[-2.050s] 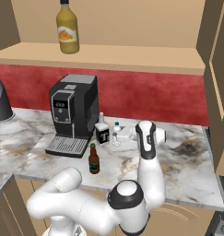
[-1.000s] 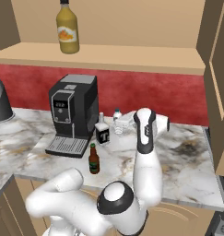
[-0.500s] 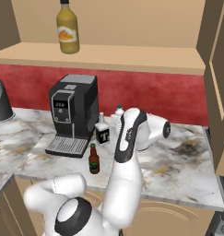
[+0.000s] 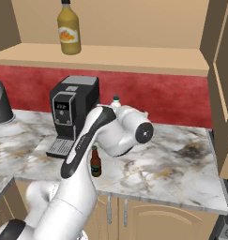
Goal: Sort all alcoholic drinks to one cabinet, and non-alcoholic drinks to the other.
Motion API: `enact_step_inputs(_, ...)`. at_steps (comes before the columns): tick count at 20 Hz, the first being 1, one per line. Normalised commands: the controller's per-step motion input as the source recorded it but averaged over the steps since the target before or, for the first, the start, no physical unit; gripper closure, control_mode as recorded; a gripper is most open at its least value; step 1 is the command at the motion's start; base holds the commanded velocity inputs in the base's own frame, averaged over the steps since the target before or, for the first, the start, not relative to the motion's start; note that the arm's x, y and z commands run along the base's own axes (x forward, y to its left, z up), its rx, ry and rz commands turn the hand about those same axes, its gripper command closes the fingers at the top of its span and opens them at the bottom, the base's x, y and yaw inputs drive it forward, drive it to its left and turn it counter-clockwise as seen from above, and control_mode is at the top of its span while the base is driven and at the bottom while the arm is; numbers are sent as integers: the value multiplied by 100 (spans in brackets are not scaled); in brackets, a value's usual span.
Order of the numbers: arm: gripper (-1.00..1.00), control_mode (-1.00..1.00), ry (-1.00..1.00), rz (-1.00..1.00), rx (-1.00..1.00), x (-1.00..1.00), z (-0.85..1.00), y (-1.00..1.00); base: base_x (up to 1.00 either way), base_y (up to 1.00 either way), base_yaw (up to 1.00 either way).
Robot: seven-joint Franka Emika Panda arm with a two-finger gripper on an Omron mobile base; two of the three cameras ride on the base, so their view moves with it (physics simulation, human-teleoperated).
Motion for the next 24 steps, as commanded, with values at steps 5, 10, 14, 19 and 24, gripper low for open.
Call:
enact_step_inputs(5,100,-100,1,-22,0,-49,88,0,0,0,0)
enact_step_inputs(10,100,-100,3,-13,0,-23,72,0,0,0,0)
enact_step_inputs(14,100,-100,5,-7,-1,-48,62,-2,0,0,0)
enact_step_inputs(19,100,-100,4,-4,0,-23,61,0,0,0,0)
enact_step_inputs(24,100,-100,0,0,0,-9,52,2,0,0,0)
